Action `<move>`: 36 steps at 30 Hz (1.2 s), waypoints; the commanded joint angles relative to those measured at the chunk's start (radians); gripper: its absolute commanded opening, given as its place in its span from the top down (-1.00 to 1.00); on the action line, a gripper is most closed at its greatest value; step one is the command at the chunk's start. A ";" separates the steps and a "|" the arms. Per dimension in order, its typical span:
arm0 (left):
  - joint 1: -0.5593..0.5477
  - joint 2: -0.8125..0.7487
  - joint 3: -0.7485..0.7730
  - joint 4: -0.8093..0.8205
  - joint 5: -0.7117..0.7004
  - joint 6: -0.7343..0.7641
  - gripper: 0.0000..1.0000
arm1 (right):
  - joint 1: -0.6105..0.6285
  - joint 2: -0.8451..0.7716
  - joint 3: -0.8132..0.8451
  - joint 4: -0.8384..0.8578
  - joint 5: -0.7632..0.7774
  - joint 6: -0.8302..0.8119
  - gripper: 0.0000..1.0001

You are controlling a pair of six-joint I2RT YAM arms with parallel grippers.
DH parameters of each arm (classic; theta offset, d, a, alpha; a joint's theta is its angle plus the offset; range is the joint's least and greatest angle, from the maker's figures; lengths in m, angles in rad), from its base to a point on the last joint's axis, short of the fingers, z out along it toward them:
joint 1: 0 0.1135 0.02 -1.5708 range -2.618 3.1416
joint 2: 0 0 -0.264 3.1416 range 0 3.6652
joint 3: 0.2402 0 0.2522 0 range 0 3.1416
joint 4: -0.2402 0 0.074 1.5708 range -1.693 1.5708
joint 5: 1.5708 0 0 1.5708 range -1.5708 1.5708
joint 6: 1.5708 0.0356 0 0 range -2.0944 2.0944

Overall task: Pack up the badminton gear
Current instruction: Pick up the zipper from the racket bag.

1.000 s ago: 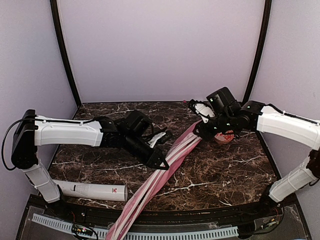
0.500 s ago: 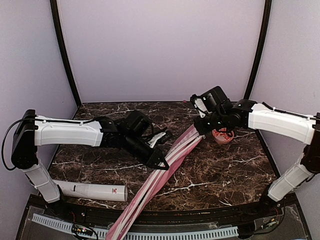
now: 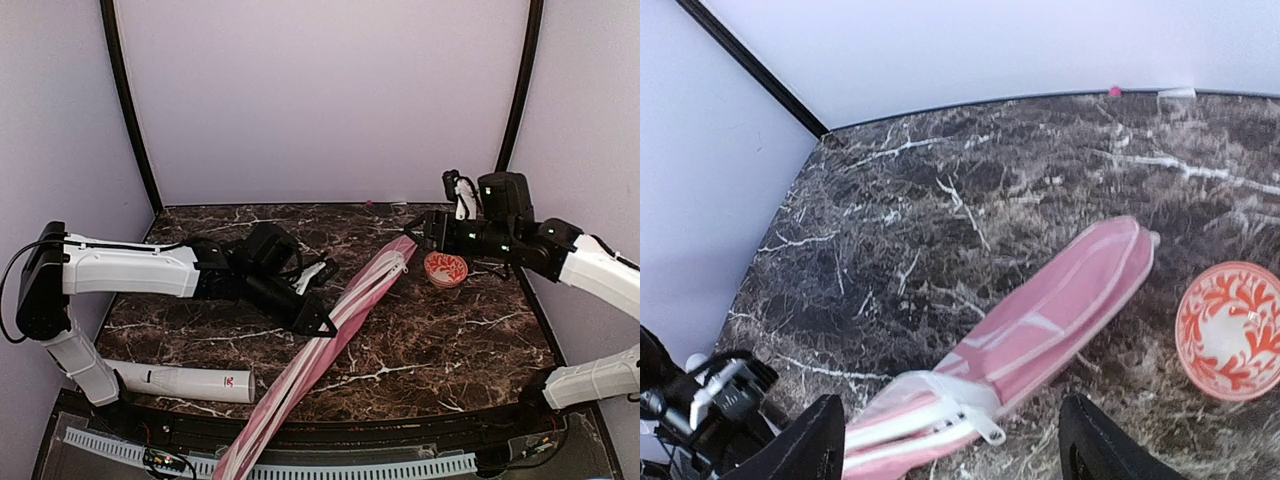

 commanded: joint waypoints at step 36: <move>-0.002 -0.084 -0.060 0.218 0.000 -0.131 1.00 | -0.041 0.130 -0.490 0.990 -0.158 0.636 0.26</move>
